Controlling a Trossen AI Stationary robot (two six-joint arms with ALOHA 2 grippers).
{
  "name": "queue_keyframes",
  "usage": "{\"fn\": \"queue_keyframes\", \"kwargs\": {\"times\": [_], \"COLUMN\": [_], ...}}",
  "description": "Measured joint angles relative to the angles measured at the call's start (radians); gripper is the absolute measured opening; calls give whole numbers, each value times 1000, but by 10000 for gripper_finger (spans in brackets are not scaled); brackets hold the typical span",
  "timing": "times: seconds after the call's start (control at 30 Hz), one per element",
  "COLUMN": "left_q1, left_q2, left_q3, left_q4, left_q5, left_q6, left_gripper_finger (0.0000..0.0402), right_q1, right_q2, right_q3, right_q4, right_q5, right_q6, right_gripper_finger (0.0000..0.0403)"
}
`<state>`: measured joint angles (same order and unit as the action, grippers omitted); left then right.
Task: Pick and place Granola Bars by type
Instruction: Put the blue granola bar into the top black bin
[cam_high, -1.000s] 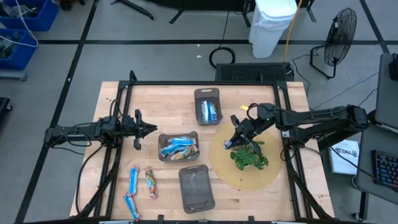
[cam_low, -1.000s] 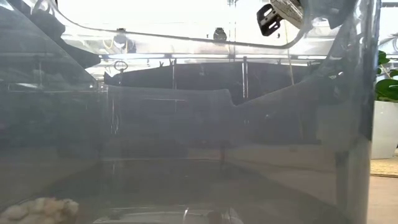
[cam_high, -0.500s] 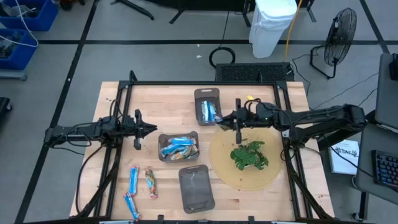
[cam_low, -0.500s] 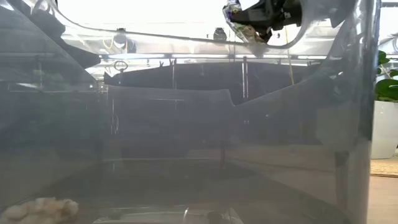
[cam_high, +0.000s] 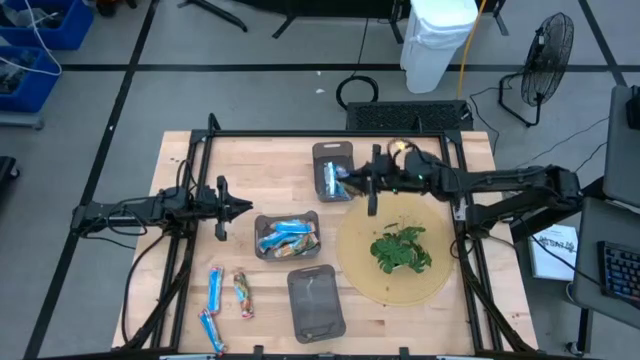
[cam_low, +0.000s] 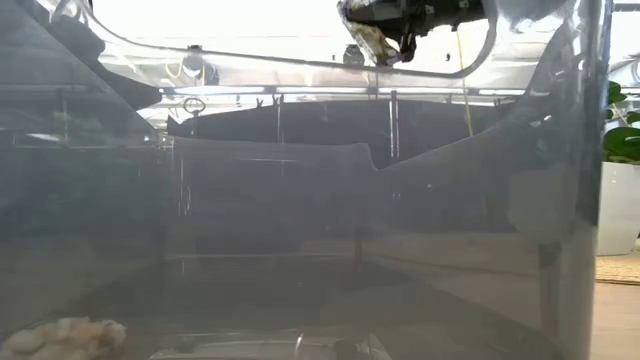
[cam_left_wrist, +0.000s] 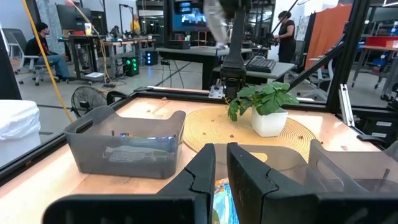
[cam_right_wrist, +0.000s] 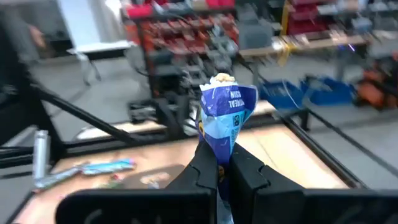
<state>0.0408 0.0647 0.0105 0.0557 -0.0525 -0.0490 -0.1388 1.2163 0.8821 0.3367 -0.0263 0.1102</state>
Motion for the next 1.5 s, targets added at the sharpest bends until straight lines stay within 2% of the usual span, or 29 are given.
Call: {"fn": "queue_keyframes", "kwargs": {"times": [0.13, 0.27, 0.47, 0.6, 0.77, 1.07, 1.2, 1.5], "left_q1": [0, 0, 0, 0, 0, 0, 0, 0], "left_q2": [0, 0, 0, 0, 0, 0, 0, 0], "left_q3": [0, 0, 0, 0, 0, 0, 0, 0], "left_q4": [0, 0, 0, 0, 0, 0, 0, 0], "left_q5": [0, 0, 0, 0, 0, 0, 0, 0], "left_q6": [0, 0, 0, 0, 0, 0, 0, 0], "left_gripper_finger": [47, 47, 47, 47, 47, 47, 47, 47], "right_q1": [-68, -138, -232, -266, -296, -313, -306, -235], "right_q2": [13, 38, 146, 254, 389, 586, 633, 662], "right_q3": [86, 140, 211, 252, 261, 261, 259, 180], "right_q4": [-179, -254, -270, -310, -292, -130, -97, 126], "right_q5": [3, -1, -131, -134, -129, -125, -31, 195], "right_q6": [29, 63, 156, 162, 159, 167, 216, 268], "right_gripper_finger": [4, 4, 4, 4, 4, 4, 4, 4]}}
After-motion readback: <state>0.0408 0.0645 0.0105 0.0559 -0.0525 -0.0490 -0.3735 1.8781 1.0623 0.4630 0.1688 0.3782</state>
